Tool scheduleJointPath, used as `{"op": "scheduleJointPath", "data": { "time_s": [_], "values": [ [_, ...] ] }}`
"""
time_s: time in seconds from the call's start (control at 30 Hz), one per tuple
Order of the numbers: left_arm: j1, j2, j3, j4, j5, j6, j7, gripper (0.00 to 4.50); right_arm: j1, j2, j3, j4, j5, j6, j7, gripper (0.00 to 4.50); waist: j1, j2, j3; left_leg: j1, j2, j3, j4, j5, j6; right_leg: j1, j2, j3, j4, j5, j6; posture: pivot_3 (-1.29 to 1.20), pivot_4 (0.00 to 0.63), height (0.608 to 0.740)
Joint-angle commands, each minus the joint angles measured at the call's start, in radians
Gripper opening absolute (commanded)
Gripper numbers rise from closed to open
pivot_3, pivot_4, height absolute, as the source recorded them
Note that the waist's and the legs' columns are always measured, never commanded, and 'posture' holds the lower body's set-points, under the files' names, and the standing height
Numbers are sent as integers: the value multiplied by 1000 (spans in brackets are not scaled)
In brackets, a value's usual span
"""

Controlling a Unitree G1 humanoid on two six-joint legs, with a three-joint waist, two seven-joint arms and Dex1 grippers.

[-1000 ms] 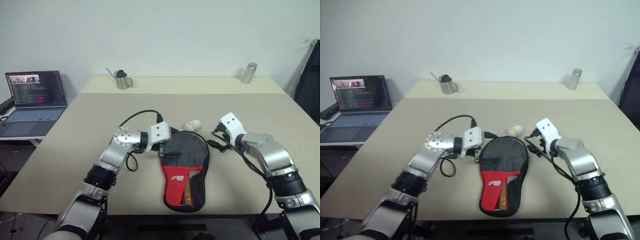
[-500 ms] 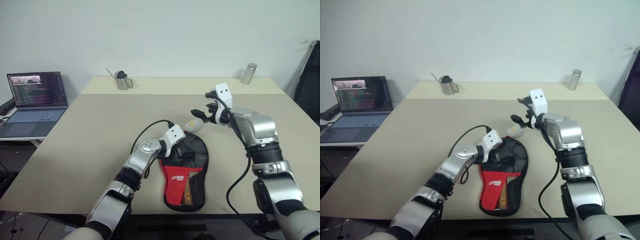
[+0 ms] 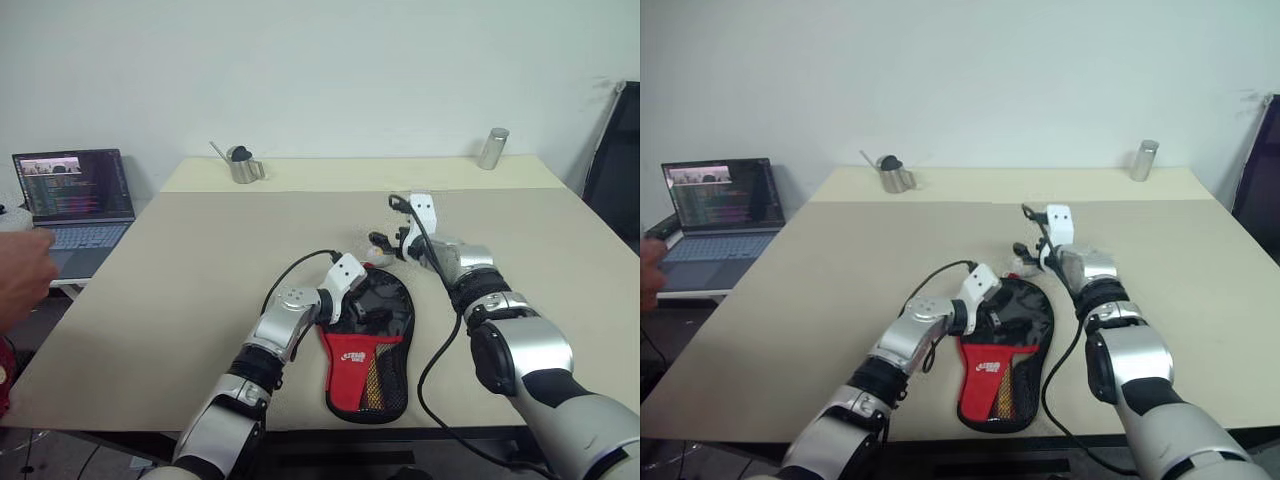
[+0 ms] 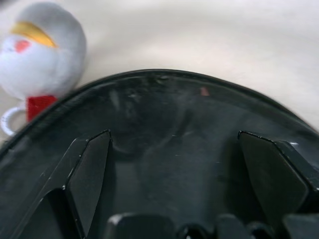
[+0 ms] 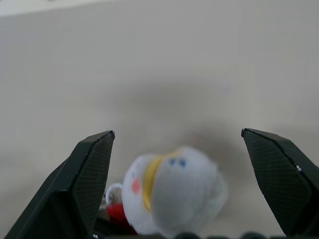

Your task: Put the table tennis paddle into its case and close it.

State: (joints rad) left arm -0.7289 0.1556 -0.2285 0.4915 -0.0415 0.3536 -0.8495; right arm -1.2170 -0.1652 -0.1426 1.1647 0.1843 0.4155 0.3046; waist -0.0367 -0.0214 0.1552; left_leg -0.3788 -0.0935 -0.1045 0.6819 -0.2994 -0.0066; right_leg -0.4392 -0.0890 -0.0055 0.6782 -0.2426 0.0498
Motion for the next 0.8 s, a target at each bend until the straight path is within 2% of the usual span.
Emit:
{"op": "scheduleJointPath", "data": {
  "time_s": [0.03,0.23,0.5,0.6,0.8],
  "values": [
    [30,13,-32,-2,4,117,-18,4458,-42,15,-6,8,-10,-51,4,4500,-2,1,0,0,0,0,0,0,0,0,0,0,0,0,0,0,150,740],
    [29,31,-49,-2,32,189,23,4458,-31,45,-5,28,-17,-55,7,4500,-13,1,-1,2,0,0,0,0,0,1,0,1,0,0,0,0,150,740],
    [42,33,-59,-21,35,185,37,4458,-10,74,3,37,-33,-63,-7,4500,-16,1,-1,17,0,-2,-3,-1,1,18,1,0,-3,0,0,0,150,740],
    [42,23,-46,-31,16,194,34,4500,-11,80,-1,44,-38,-66,-22,3843,-17,1,-1,17,0,-2,-3,0,0,17,1,0,-2,0,0,0,150,740],
    [21,13,-37,-4,20,185,55,4500,-9,85,-8,53,-48,-70,-49,1700,-17,1,-1,17,0,-2,-3,0,0,18,1,0,-2,0,0,0,150,740]
  ]
}}
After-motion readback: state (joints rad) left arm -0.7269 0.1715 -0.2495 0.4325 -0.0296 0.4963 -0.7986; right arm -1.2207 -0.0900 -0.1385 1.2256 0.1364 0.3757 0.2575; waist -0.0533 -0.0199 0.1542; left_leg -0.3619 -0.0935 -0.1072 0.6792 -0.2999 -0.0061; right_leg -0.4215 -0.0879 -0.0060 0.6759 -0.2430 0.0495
